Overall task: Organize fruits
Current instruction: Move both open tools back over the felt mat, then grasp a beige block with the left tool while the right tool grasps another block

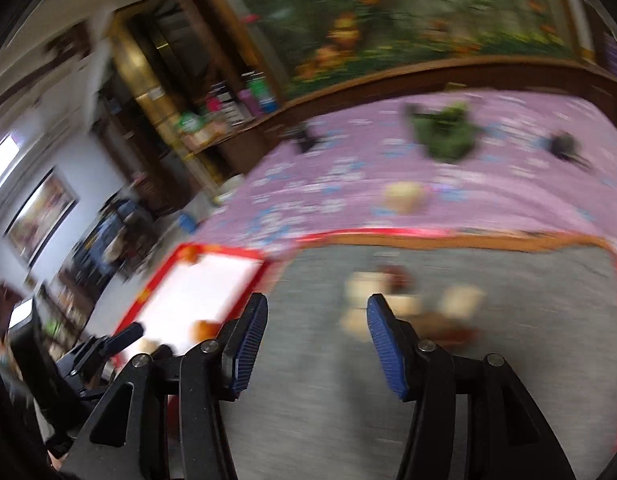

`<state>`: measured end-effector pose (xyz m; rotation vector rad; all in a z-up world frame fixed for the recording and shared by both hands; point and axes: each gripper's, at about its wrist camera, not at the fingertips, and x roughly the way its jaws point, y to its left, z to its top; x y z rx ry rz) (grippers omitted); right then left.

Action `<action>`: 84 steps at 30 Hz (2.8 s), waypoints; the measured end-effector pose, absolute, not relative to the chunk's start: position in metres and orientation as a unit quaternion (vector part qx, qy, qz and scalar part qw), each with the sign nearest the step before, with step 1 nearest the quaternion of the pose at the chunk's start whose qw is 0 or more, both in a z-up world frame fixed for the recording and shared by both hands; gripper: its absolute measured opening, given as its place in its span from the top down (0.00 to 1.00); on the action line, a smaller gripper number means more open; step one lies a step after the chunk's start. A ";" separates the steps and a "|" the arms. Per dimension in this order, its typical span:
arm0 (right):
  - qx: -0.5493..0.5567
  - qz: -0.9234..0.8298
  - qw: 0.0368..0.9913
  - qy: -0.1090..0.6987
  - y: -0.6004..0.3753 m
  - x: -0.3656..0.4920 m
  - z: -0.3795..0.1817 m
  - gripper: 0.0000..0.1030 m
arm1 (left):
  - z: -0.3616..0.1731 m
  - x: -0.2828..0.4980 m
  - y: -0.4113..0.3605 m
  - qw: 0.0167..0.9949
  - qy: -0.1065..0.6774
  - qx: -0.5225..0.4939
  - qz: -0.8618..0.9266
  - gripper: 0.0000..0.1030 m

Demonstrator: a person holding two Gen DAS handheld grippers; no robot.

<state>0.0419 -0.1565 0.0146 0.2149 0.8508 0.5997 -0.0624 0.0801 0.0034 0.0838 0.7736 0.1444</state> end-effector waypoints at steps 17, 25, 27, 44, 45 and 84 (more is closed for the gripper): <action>0.164 0.253 0.812 0.499 -0.179 0.103 -0.037 0.46 | -0.008 -0.003 0.008 0.906 0.420 0.053 -0.009 0.42; 0.194 0.244 0.801 0.510 -0.178 0.115 -0.051 0.63 | -0.015 0.015 -0.008 0.895 0.442 0.038 -0.050 0.43; 0.201 0.245 0.799 0.510 -0.182 0.117 -0.055 0.72 | -0.018 0.022 -0.012 0.892 0.448 0.032 -0.057 0.43; 0.235 0.265 0.778 0.519 -0.191 0.122 -0.061 0.72 | -0.040 0.054 -0.025 0.880 0.469 0.029 -0.075 0.73; 0.236 0.265 0.778 0.519 -0.191 0.122 -0.061 0.72 | -0.040 0.054 -0.026 0.880 0.467 0.031 -0.075 0.73; 0.259 0.354 0.780 0.446 -0.181 0.104 -0.042 0.73 | 0.044 -0.052 0.032 0.946 0.298 0.072 0.101 0.73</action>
